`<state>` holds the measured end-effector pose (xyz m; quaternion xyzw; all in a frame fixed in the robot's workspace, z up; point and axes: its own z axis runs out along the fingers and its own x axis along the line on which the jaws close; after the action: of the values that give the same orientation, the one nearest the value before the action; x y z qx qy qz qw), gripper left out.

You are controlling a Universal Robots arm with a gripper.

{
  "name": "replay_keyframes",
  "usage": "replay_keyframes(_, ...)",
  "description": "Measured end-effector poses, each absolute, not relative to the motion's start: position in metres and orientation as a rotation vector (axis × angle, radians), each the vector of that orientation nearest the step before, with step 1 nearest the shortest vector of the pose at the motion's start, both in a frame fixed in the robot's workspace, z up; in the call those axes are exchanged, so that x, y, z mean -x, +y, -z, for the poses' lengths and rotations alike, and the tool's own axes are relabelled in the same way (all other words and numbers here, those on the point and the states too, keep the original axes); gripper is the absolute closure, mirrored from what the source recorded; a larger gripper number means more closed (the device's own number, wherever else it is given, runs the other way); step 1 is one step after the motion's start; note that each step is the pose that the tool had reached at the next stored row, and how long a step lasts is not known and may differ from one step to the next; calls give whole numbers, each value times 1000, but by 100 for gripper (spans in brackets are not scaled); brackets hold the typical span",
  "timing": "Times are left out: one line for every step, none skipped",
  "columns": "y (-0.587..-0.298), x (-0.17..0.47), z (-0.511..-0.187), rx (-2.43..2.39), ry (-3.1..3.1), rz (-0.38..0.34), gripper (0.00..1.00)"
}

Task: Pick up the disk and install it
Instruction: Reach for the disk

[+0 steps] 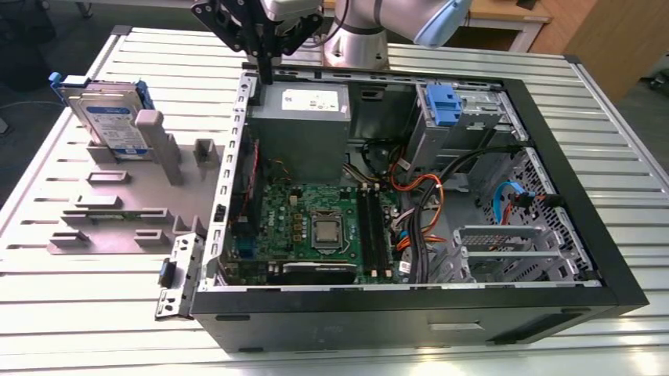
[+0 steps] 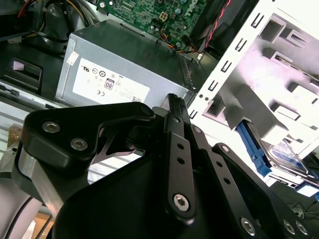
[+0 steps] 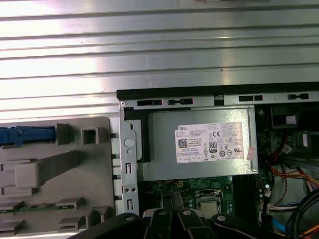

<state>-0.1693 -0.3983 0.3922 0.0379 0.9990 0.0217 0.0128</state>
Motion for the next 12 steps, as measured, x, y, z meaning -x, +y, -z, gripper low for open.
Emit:
replay_keyframes(-398, 170, -392, -118, 3113, -68, 89)
replay_keyframes(-398, 170, -392, -118, 3113, -68, 89)
replay_keyframes(-398, 170, -392, -118, 3113, -68, 89)
replay_keyframes(-398, 171, -392, -118, 3113, -68, 89)
replay_keyframes(-398, 172, -392, -118, 3113, -68, 89)
replay_keyframes(-398, 174, -392, -118, 3113, -68, 89)
replay_keyframes(-398, 175, -392, -118, 3113, -68, 89)
replay_keyframes(-398, 177, -392, -118, 3113, -68, 89)
replay_keyframes(-398, 179, -392, -118, 3113, -68, 89)
replay_keyframes(-398, 181, -392, -118, 3113, -68, 89)
replay_keyframes(-398, 182, -392, -118, 3113, -68, 89)
replay_keyframes(-398, 183, -392, -118, 3113, -68, 89)
